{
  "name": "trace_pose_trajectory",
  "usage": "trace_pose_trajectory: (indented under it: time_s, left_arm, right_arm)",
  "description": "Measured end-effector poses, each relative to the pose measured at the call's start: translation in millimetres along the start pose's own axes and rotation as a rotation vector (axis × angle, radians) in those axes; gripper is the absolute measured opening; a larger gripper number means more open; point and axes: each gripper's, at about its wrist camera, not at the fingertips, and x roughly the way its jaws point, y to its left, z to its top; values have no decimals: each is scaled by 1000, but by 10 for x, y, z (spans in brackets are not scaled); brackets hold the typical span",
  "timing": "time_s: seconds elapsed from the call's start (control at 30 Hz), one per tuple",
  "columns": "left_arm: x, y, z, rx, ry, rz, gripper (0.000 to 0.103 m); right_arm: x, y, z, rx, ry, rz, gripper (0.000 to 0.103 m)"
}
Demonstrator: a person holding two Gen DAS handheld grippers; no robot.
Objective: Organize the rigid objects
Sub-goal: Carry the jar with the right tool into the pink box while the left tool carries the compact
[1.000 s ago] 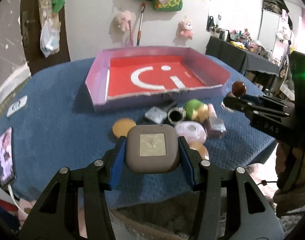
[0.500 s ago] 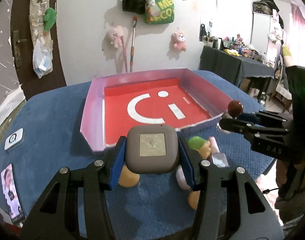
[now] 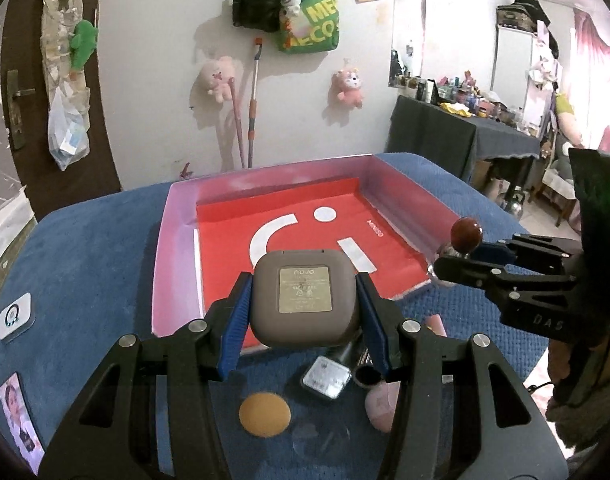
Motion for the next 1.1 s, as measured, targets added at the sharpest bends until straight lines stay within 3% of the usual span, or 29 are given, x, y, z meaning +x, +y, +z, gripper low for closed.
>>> trace_pose_trajectory:
  time_s: [0.63,1.1]
  left_arm:
    - [516,264,351,-13,74,-54,48]
    - [1062,416,459,-44,152,-44,48]
  right_arm:
    - [362,-156,393,5,46,22,33]
    - [788,-296,667,24,104,24,33]
